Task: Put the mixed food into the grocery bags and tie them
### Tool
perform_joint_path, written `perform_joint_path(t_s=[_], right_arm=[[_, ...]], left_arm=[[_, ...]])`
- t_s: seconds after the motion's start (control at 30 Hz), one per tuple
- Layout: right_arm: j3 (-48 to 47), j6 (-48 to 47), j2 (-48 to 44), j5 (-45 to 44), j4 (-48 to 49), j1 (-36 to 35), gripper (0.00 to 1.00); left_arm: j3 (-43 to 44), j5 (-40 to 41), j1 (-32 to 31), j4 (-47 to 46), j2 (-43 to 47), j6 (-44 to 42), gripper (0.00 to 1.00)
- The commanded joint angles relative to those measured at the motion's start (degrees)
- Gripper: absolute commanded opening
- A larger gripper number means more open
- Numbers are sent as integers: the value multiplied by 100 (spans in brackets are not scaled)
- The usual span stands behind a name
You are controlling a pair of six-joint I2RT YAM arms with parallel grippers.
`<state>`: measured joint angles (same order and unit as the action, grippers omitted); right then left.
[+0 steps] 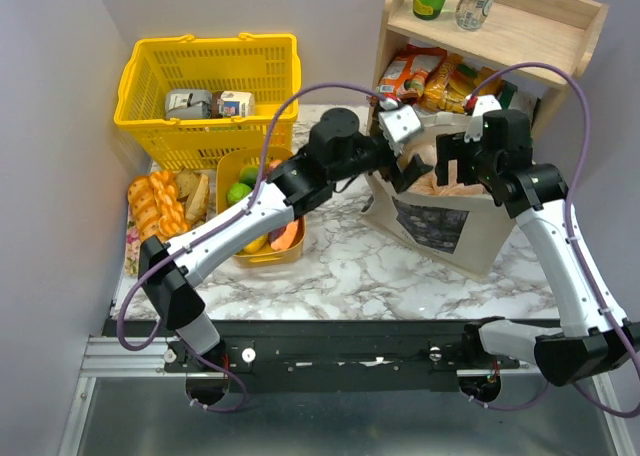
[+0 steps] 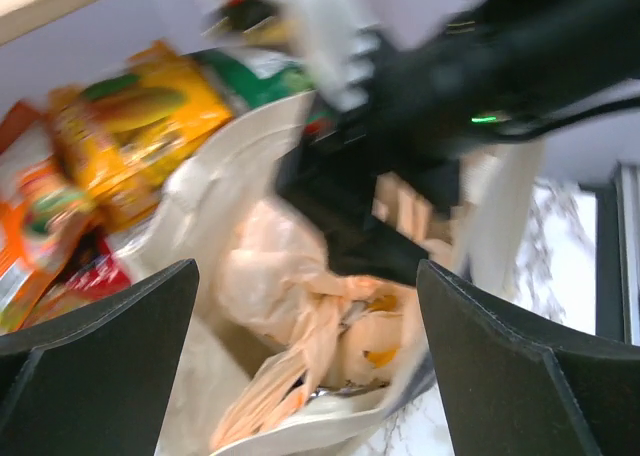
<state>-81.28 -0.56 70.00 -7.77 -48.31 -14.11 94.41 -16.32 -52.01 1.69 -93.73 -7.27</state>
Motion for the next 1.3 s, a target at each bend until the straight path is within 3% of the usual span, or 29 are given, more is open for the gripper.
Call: perform_joint_path(t_s=[0.0,0.17,0.37,0.47,0.63,0.8,1.27], right_arm=[[-12,477,-223,354,1112,145,100],[93,759,-267,663,1788,417,100],[832,855,-1198,418,3063,479,100],[1166,821,-1672,181,3493,479,100],[2210,566,-2464,-75,4488,479,100],[2721,364,-2885,-207,4953,479,100],[3153,135,-3203,-278,5341,479,100]], left_arm=[[-358,560,1031,-141,258,1515,99],[-1134,884,2088,-257,987,2518,99],[-2005,894,3607,-178,1875,3204,99],[-2269,910,4022,190,2341,3267,99],[-2471,1437,4067,849,3053,2967,99],[-2217,1939,4067,1710,3098,2942,99],[-2551,2124,4067,1448,3485,2739,99]])
